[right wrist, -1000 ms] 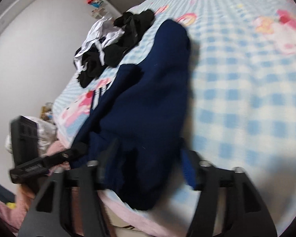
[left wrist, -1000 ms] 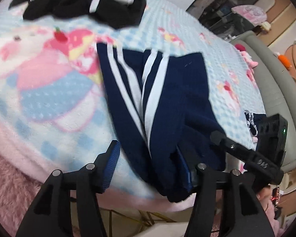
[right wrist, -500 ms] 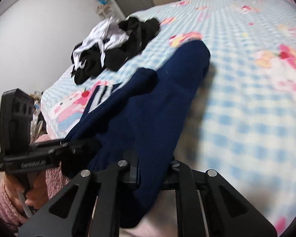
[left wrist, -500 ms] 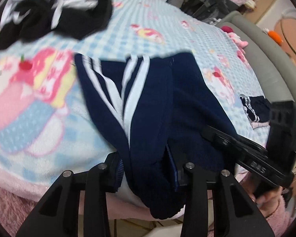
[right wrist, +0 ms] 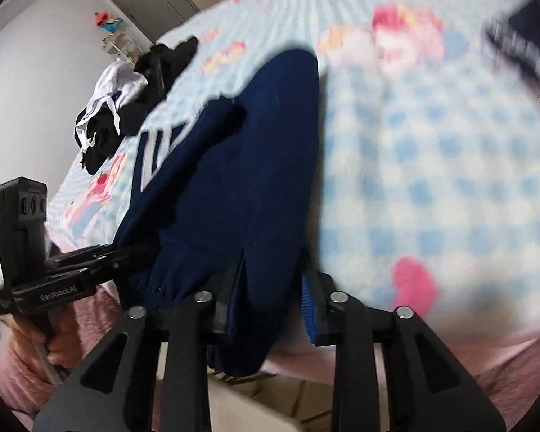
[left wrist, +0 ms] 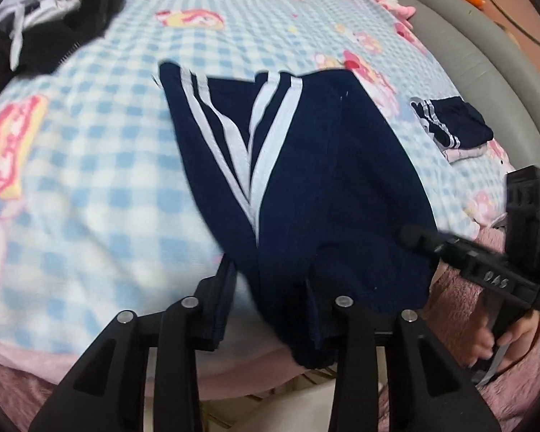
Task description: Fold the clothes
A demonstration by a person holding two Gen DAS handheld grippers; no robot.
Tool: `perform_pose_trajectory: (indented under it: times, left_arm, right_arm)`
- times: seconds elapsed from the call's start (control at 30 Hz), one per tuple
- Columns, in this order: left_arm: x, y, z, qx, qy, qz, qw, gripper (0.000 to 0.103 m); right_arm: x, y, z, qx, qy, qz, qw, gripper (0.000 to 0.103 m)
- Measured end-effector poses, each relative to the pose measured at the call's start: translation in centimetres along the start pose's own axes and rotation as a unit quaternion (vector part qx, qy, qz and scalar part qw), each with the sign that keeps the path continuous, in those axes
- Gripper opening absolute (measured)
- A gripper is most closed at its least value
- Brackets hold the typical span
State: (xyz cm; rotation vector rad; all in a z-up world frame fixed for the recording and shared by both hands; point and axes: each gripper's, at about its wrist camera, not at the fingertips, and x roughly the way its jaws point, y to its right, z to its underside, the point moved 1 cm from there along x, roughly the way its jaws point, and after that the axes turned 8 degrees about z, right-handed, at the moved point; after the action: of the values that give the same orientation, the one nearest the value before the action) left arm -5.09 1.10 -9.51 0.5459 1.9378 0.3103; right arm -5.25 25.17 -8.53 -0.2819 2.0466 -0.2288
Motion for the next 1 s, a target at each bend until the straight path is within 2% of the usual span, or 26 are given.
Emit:
perform_pose_trajectory:
  times: [0.07,0.17,0.23,0.33,0.47,0.6,0.7,0.8,0.93,1.0]
  left_arm:
    - [-0.5,0.2,-0.4,0.005,0.015,-0.003,0.9999,0.043]
    - [-1.8,1.0,-1.2,0.017,0.048,0.006,0.9987,0.043]
    - [-2.5,2.2,-1.8,0.038,0.076,0.014,0.9963,0.043]
    - [-2.7,3.8,-3.0,0.082,0.099,0.001,0.9917,0.043]
    - [-0.8,4.4,-3.8,0.11,0.077,-0.008,0.9909,0.043]
    - [2.7,3.9,-3.5,0.104,0.029,-0.065,0.992,0.043]
    - [3.1,3.2,-3.0,0.104,0.012,-0.111,0.9883,0.043]
    - [1.5,4.3,-3.4,0.124,0.035,-0.11,0.9856,0.044]
    - [0.1,4.8,-5.5,0.114,0.079,-0.07,0.9879,0.052]
    - [1.2,4.7,-6.3,0.115,0.07,-0.068,0.9885,0.053]
  right_arm:
    - [-1.6,-0.7,-0.8,-0.018,0.041,0.033,0.998,0.047]
    - [-3.3,-1.8,-2.3,-0.034,0.091,0.05,0.994,0.053]
    - [-3.1,-2.9,-3.8,-0.063,0.092,0.051,0.992,0.054]
    - [-1.5,-3.9,-5.1,-0.106,0.082,0.066,0.989,0.054]
    - [1.5,-3.3,-5.1,-0.102,0.049,0.046,0.993,0.054]
    - [3.8,-2.5,-3.9,-0.084,0.024,0.044,0.995,0.054]
    - [2.9,-2.1,-3.2,-0.092,0.005,0.061,0.994,0.054]
    - [0.1,-2.0,-4.3,-0.108,0.039,0.073,0.991,0.054]
    - [-1.3,-1.3,-8.2,-0.099,0.075,0.064,0.99,0.054]
    - [-0.6,-0.9,-10.4,-0.09,0.076,0.05,0.992,0.054]
